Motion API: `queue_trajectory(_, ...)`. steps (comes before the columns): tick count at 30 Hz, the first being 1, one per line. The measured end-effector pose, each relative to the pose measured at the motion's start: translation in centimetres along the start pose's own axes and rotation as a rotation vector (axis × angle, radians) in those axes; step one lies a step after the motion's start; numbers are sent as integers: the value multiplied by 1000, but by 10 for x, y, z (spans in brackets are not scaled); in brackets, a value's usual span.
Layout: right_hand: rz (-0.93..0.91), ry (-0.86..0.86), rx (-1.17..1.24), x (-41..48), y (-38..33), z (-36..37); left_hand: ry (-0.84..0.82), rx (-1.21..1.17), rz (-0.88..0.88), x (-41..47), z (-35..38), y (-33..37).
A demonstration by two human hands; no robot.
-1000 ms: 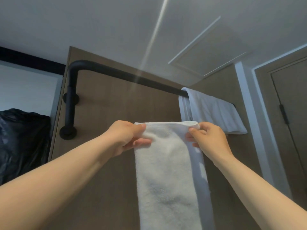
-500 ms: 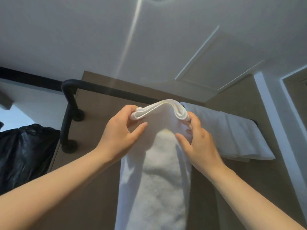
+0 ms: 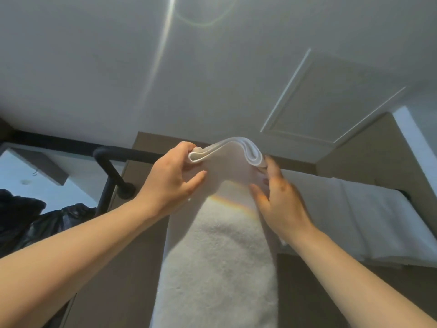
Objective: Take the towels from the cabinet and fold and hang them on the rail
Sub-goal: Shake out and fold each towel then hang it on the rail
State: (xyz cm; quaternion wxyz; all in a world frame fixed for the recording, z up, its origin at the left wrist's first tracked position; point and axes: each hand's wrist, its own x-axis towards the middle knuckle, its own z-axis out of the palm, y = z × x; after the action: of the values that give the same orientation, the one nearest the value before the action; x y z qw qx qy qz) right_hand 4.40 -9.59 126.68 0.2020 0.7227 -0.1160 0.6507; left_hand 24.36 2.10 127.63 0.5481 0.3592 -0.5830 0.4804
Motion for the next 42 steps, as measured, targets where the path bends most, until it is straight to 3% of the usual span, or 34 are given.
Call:
queue_trajectory(8, -7, 0, 2, 26, -7, 1, 31, 57, 19, 24, 3, -17)
queue_trajectory(32, 129, -15, -34, 65, 8, 38, -82, 117, -109, 57, 36, -40)
queue_trajectory(37, 154, -113, -83, 77, 6, 39, -70, 93, -152, 58, 42, -46)
queue_trajectory(42, 124, -231, -278, 89, 5, 49, -77, 217, -65, 56, 45, -51)
